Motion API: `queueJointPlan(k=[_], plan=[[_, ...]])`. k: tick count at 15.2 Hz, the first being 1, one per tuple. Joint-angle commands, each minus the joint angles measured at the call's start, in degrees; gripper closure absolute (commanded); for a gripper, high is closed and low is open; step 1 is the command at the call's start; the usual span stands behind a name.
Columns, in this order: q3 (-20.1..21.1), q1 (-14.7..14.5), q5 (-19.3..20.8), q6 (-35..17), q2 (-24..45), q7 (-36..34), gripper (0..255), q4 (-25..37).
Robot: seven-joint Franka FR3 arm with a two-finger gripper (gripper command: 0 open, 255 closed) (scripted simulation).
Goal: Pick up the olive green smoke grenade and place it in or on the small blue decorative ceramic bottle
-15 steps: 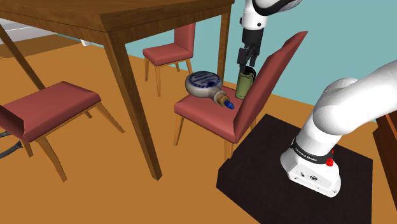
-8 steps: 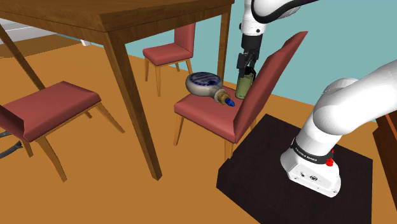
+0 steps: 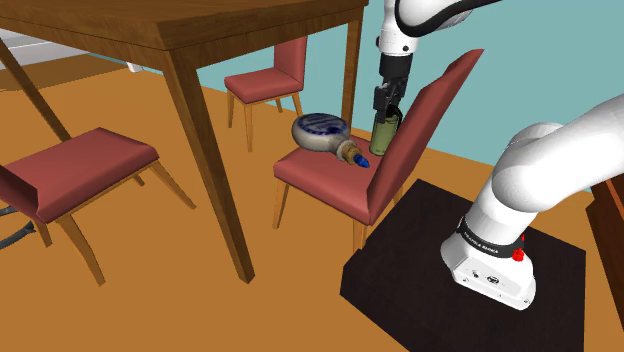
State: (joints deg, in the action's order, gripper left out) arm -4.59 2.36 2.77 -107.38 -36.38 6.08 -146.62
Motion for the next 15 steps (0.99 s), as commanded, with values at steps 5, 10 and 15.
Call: queueJointPlan(k=[5, 10, 15], plan=[[0.0, 0.0, 0.0, 0.0, 0.0, 0.0, 255, 0.0], [0.2, -0.1, -0.1, 4.1, -0.6, 0.0, 255, 3.5], [0.3, -0.1, -0.3, 8.0, -0.8, 0.0, 255, 7.2]])
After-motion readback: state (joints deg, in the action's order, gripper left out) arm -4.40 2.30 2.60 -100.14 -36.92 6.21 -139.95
